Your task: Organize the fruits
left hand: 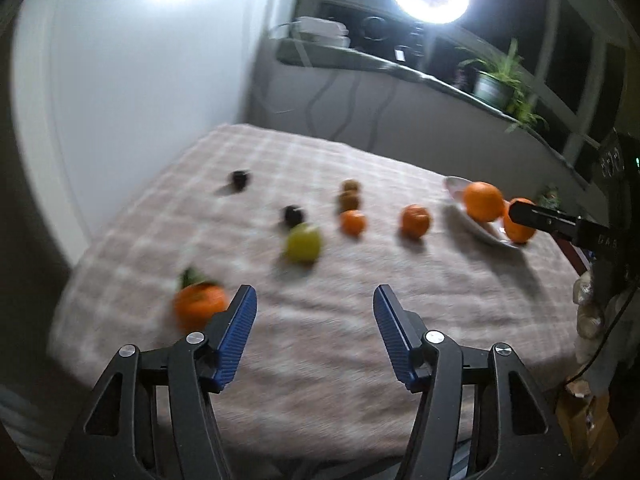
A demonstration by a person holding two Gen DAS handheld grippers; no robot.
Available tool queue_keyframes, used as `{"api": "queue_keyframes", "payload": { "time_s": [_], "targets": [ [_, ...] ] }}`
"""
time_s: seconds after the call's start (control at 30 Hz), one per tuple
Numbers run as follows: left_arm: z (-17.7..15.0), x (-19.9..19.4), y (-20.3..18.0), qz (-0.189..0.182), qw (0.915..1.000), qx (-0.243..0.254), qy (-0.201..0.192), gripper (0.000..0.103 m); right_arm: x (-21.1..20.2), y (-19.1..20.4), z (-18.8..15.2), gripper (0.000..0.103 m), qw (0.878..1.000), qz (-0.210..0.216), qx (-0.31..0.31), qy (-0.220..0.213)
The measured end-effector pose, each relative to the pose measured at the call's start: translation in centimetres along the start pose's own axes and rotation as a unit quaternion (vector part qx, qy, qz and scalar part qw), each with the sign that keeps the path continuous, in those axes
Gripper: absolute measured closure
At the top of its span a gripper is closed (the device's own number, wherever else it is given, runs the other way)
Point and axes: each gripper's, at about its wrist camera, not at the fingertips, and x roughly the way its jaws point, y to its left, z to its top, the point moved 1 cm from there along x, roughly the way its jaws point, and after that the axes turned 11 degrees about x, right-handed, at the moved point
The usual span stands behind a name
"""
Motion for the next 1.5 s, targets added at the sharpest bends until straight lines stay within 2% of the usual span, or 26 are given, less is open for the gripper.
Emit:
{"api": "queue_keyframes", "payload": {
  "time_s": [0.27, 0.57, 0.87, 1.03, 1.5],
  "targets": [
    [-0.8, 0.6, 2.9, 0.024, 0.9993, -0.03, 0.004, 0.045, 3.3, 1.9, -0.4, 0.033, 0.999, -0.023, -0.031, 0.023],
    [-1.5, 1.2, 5.1, 0.043, 0.9983, -0.039, 0.01, 0.045, 6.7, 2.3, 0.1, 0.04, 0.998, -0.047, -0.02, 0.046],
    [-1.6, 2.4, 5.6, 0.031, 0.9984, -0.041, 0.023, 0.045, 10.6, 1.2, 0.4, 0.052, 0.995, -0.069, 0.005, 0.077],
    [-1.6, 3.0, 5.6, 0.025, 0.9983, -0.044, 0.027, 0.045, 11.7, 0.9, 0.5, 0.058, 0.994, -0.068, 0.013, 0.086],
    [-1.7, 3.7, 6.0, 0.028, 0.9977, -0.049, 0.036, 0.062, 12.7, 1.2, 1.0, 0.062, 0.993, -0.075, 0.005, 0.089]
  ]
}}
